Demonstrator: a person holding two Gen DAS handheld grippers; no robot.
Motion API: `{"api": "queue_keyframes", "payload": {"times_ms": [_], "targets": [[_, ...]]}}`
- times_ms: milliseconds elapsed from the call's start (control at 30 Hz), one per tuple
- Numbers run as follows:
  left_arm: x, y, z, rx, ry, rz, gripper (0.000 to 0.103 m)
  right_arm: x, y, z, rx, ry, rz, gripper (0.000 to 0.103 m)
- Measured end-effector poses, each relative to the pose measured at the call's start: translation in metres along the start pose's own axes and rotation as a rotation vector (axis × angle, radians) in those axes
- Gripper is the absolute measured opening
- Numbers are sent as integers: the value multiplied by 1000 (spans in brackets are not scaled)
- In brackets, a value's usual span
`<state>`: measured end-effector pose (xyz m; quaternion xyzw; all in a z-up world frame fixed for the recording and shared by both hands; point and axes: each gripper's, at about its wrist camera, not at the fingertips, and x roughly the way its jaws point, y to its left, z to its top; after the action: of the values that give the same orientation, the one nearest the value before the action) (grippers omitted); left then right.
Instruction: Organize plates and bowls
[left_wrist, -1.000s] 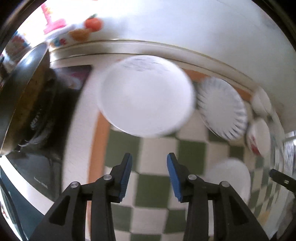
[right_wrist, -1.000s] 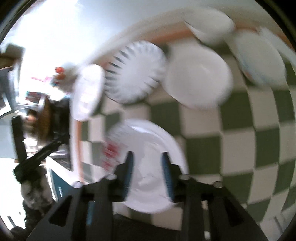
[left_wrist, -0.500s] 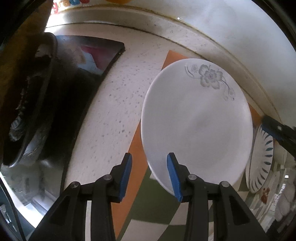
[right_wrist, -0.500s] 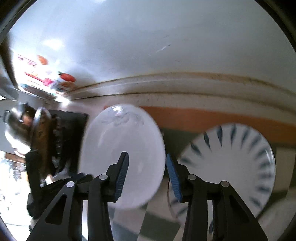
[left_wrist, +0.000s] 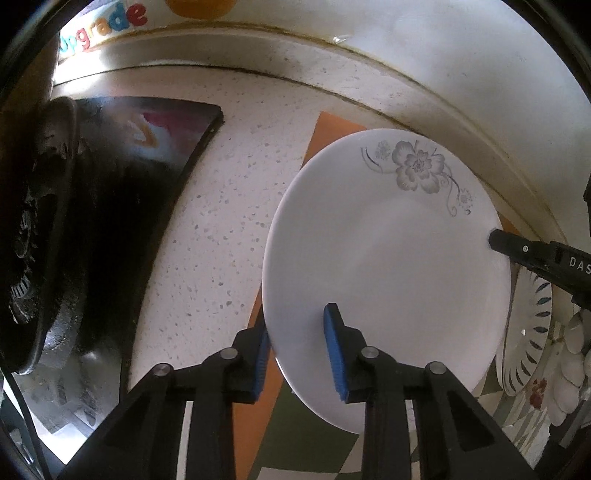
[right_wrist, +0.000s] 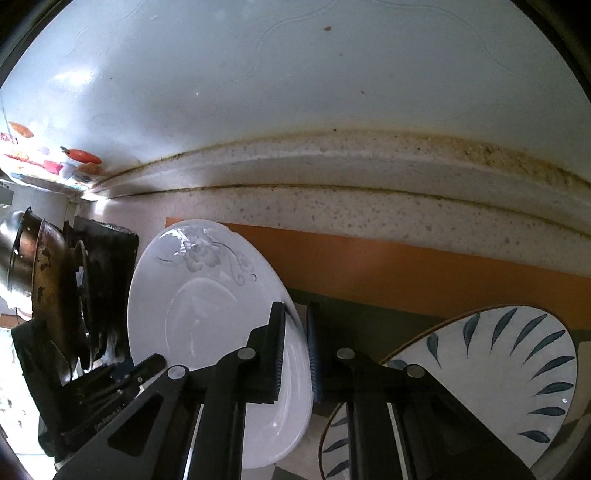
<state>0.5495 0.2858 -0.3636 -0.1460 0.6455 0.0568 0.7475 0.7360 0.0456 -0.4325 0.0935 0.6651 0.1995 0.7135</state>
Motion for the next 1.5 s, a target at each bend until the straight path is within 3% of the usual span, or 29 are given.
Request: {"api": "queue_keyframes", "payload": {"times_ms": [267, 467, 633, 800, 1000, 1233, 1500], "targets": [[-29, -24, -22, 65, -50, 7, 25, -23, -8, -22, 13, -25, 10, 11], [-56, -30, -32, 99, -59, -26, 25, -62, -20, -61, 45, -60, 37, 11], [-72, -50, -57, 152, -52, -56, 25, -108, -33, -107, 81, -115, 49, 11], [-81, -95, -92, 239, -36, -82, 25, -151, -52, -162, 129, -160, 41, 11], [-67, -131, -137, 348, 32, -99, 25, -186, -91, -236, 226, -202, 31, 11], [-48, -164, -185, 457, 109, -73, 26, -182, -139, -311, 351, -182, 23, 11], [-30, -178, -205, 515, 138, -19, 26, -157, -165, -350, 407, -148, 26, 11]]}}
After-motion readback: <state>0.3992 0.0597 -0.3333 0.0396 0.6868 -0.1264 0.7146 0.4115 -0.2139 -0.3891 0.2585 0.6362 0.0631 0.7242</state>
